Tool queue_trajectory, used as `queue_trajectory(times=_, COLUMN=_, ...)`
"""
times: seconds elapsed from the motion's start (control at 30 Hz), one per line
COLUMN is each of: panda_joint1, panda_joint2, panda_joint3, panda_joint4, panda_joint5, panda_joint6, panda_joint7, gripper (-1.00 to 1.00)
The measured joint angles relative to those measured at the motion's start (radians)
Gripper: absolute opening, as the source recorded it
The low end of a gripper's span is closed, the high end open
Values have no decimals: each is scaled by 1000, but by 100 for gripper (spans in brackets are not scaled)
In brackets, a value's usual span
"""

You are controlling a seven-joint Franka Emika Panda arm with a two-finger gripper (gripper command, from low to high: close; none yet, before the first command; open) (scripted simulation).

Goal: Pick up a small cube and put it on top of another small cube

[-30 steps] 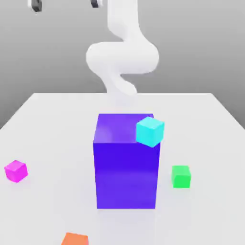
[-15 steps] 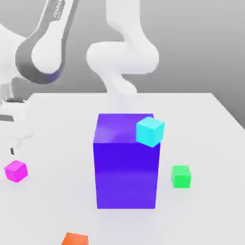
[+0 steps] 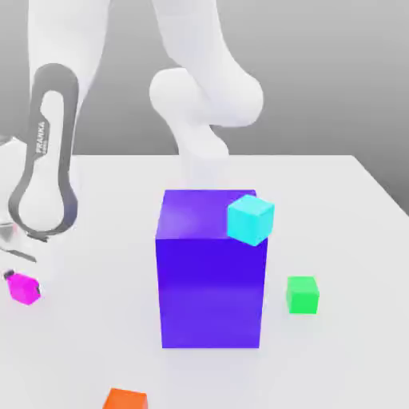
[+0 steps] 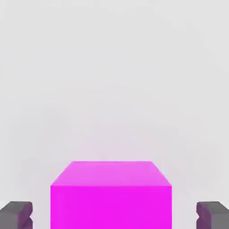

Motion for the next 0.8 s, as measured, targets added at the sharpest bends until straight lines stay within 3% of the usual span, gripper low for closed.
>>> queue_trajectory(times=0.17, panda_joint1=9, panda_joint2=-10, panda_joint3=-12, panda_joint4=-3, panda_joint5=-14, panda_joint6=-7, panda_joint7=10, gripper=-100)
queue_trajectory(times=0.43, panda_joint1=174, panda_joint2=-180, panda_joint3=-215, panda_joint4=-43, panda_joint5=-290, panda_joint6=-119, panda_joint7=214, gripper=-100)
queue_trajectory(times=0.63, panda_joint1=295, panda_joint2=-58, panda_joint3=-142, panda_joint4=146, panda_joint5=-393, panda_joint6=-131, panda_joint7=228, gripper=-100)
queue_trajectory(times=0.8, panda_joint1=459, panda_joint2=-26, panda_joint3=-28, panda_joint4=235, panda_joint5=-485, panda_joint6=-137, panda_joint7=206, gripper=-100)
